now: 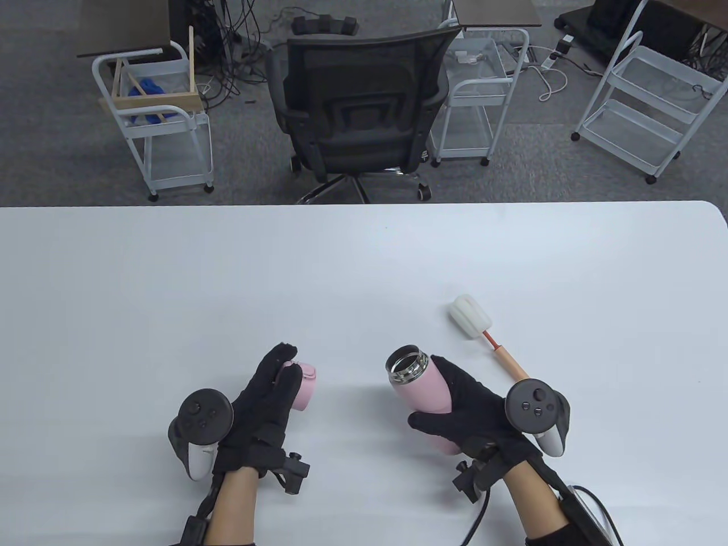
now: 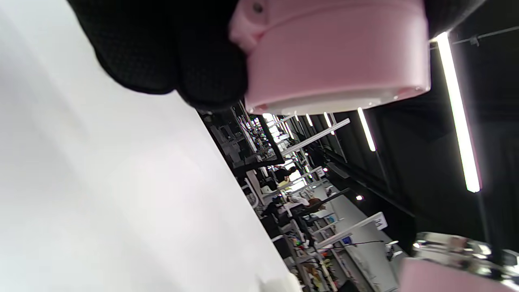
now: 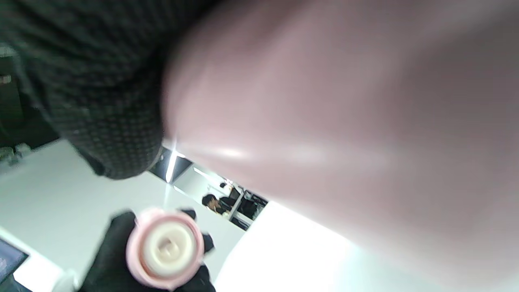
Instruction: Insert cup brush into the thermos (Clean the thermos with cup brush)
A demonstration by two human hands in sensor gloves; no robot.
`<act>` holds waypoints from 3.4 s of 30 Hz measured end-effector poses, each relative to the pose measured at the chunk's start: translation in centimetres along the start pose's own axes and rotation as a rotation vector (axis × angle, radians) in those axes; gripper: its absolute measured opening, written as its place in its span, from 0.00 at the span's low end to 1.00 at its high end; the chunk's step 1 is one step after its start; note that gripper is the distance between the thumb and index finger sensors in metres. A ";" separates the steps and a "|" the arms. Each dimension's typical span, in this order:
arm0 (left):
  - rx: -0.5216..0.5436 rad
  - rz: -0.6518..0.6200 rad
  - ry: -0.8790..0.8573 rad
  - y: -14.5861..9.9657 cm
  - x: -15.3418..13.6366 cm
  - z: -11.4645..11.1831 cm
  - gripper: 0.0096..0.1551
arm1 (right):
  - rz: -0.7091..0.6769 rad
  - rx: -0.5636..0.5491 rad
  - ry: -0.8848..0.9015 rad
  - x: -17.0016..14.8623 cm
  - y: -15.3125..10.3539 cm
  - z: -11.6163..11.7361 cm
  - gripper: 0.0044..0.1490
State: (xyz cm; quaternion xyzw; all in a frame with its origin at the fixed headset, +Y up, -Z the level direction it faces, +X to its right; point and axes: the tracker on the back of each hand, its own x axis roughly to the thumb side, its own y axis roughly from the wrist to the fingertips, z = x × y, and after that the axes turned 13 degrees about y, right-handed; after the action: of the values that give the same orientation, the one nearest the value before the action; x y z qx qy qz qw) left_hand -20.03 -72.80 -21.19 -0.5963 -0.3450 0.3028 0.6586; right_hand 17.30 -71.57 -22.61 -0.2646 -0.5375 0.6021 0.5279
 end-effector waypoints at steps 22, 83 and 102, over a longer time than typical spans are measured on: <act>-0.146 -0.126 0.073 -0.2 3.1 -4.7 0.46 | -0.074 0.146 -0.381 2.0 -0.3 5.2 0.56; -0.447 -0.504 -0.273 0.3 3.0 -4.2 0.49 | 0.096 0.597 0.473 -2.0 1.3 5.2 0.55; -0.253 -0.213 0.121 -0.5 3.7 -2.3 0.50 | -0.013 0.222 -0.209 1.9 -0.6 7.0 0.55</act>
State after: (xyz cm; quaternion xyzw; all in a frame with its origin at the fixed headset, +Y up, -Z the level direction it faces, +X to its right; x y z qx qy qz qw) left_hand -15.98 -71.15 -20.51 -0.6517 -0.4009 0.1491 0.6264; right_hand 10.70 -72.45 -19.59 -0.1370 -0.5213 0.6785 0.4991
